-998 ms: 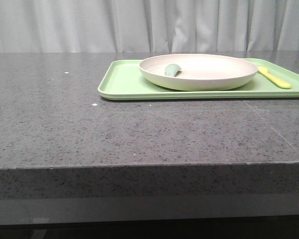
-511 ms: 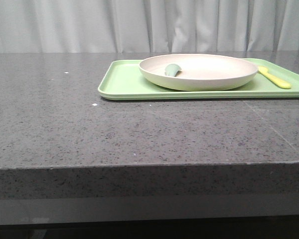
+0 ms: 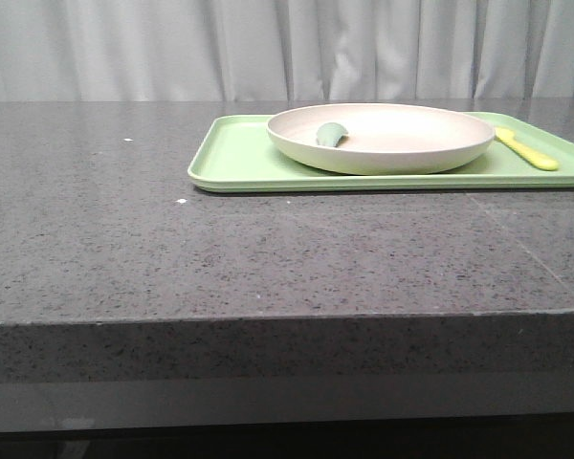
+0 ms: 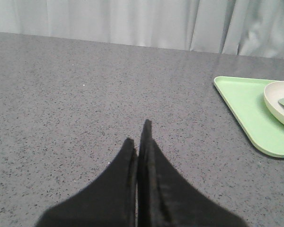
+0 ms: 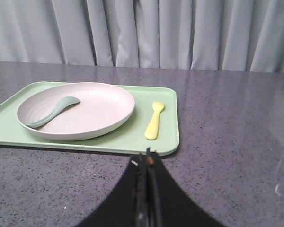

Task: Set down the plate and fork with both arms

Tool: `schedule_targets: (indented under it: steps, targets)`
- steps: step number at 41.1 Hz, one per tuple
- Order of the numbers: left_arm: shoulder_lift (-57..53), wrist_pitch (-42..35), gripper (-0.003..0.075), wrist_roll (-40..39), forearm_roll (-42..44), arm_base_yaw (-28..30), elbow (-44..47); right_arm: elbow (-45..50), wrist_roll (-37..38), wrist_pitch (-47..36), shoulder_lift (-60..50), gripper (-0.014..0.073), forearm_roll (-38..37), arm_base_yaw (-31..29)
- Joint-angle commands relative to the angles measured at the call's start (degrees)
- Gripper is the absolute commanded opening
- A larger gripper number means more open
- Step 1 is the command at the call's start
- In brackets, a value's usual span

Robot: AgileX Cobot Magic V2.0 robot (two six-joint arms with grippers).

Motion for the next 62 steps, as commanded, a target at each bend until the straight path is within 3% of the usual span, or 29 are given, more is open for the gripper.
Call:
schedule_targets:
  steps: [1,8,10,18,26,40,62]
  targets:
    - [0.5,-5.0,-0.0018,1.1,-1.0,-0.5,-1.4,-1.5,-0.5,-4.9,0.5,-0.0067,-0.1,0.0]
    - [-0.4,-6.5,-0.0018,21.6,-16.6,0.9,-0.7,-1.5,-0.5,-4.9,0.5,-0.0067,-0.1,0.0]
    - [-1.2,-8.1,-0.0018,24.1,-19.1,2.0,0.3,-1.5,-0.5,-4.9,0.5,-0.0067,-0.1,0.0]
    - [-7.2,-15.5,-0.0018,24.1,-19.2,8.7,8.3,-1.5,-0.5,-4.9,0.5,-0.0067,-0.1,0.0]
    - [-14.7,-17.0,-0.0018,24.1,-19.3,14.0,16.9,-1.5,-0.5,-4.9,0.5,-0.0067,-0.1,0.0]
    - [-18.4,-23.6,-0.0018,24.0,-19.3,14.2,26.2,-1.5,-0.5,-4.9,0.5,-0.0067,-0.1,0.0]
    - [-18.4,-22.4,-0.0018,24.0,-19.3,14.2,26.2,-1.5,-0.5,-4.9,0.5,-0.0067,-0.1,0.0]
